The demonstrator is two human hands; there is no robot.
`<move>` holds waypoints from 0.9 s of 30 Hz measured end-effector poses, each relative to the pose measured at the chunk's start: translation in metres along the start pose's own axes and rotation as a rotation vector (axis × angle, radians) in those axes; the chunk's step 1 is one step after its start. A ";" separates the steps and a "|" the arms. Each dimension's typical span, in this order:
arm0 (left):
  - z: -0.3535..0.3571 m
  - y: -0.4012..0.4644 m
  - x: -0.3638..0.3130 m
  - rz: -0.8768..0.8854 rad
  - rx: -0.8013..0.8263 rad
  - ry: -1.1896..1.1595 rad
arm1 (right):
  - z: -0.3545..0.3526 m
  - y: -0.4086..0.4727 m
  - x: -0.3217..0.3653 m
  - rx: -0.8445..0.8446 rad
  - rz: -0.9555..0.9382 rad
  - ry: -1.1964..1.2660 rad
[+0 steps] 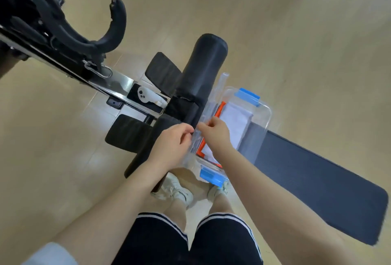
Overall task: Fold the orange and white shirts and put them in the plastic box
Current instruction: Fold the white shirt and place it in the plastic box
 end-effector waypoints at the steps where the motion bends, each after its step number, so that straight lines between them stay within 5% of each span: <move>1: 0.001 0.002 -0.006 0.022 0.001 -0.010 | -0.010 -0.008 0.003 0.006 -0.038 0.036; 8: 0.029 0.023 -0.040 0.125 0.070 -0.020 | -0.095 -0.040 -0.037 -0.047 0.009 0.429; 17: 0.103 0.051 -0.016 -0.012 0.241 0.491 | -0.130 -0.009 -0.133 -0.236 0.247 0.032; 27: 0.124 0.077 -0.014 -0.233 0.324 0.400 | -0.146 0.022 -0.154 -0.098 0.246 -0.069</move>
Point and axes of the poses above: each hand's wrist, its own y-axis towards the middle knuckle, its own z-axis out of the palm, x = y × z, the point moved 5 cm from there along y, towards the middle knuckle, and after that the axes turned 4 degrees about x, right-handed, at the moved point
